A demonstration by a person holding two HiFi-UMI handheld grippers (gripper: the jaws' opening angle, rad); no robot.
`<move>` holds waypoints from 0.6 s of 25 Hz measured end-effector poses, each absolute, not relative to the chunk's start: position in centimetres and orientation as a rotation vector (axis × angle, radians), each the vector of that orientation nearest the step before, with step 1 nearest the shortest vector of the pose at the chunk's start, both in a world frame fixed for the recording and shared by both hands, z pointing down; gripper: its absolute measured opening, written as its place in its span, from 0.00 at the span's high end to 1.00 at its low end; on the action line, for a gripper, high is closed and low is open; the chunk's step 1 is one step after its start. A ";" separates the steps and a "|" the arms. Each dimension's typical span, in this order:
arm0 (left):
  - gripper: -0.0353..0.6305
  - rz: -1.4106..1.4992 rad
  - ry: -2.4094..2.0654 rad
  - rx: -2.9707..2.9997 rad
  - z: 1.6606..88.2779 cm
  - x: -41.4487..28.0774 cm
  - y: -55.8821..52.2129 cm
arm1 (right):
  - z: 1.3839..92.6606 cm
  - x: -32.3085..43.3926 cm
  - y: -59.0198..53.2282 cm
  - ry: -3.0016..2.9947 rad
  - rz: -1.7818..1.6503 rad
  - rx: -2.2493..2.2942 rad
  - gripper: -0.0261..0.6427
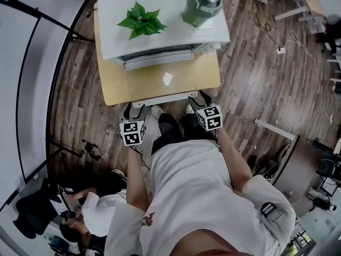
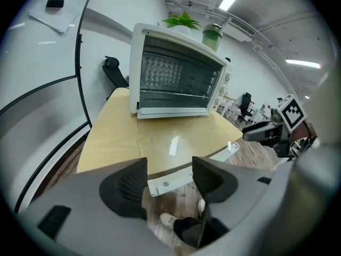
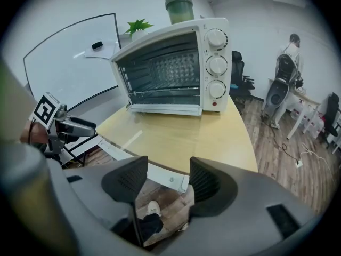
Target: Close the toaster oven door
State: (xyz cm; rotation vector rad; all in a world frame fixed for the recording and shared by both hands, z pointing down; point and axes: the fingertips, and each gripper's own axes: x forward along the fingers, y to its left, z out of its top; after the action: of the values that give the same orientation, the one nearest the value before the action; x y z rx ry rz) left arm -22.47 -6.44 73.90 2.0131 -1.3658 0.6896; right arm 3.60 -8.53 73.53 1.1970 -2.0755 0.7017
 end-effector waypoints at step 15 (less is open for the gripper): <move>0.52 0.693 -1.326 1.888 77.9 -22.8 -5.9 | 77.5 4.3 -7.9 -2.007 0.806 1.197 0.57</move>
State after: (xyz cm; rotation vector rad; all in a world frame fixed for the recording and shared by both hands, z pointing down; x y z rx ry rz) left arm -22.82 -5.86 77.87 1.8881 -1.3260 0.6933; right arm 4.29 -7.90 77.50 1.1973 -2.0071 0.8057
